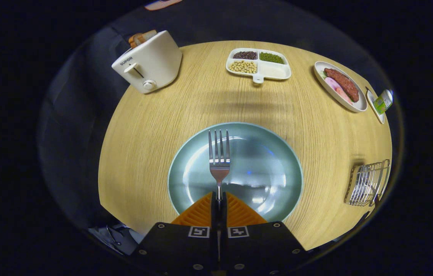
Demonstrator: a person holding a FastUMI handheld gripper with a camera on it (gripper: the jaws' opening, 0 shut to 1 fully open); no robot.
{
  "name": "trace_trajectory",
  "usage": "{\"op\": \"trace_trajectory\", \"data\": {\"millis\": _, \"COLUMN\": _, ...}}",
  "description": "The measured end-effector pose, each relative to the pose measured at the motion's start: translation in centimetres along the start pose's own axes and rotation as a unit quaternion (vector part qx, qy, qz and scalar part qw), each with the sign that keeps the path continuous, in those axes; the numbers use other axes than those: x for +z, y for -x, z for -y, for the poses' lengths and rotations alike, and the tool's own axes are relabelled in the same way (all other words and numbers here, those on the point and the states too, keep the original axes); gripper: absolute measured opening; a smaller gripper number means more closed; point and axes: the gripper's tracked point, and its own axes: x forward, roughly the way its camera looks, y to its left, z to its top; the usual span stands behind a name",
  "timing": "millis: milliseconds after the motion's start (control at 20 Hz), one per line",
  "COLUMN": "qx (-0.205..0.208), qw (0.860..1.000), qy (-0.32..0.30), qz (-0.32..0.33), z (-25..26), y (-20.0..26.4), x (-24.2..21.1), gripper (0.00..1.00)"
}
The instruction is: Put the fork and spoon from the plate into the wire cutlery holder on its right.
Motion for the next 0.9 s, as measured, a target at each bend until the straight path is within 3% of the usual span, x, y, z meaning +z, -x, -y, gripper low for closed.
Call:
{"op": "trace_trajectory", "data": {"millis": 400, "qx": -0.043, "qw": 0.992, "qy": -0.061, "qz": 0.100, "z": 8.8, "y": 7.0, "x": 0.9, "gripper": 0.03}}
{"op": "trace_trajectory", "data": {"millis": 900, "qx": -0.102, "qw": 0.979, "qy": -0.140, "qz": 0.109, "z": 21.4, "y": 11.1, "x": -3.7, "gripper": 0.03}}
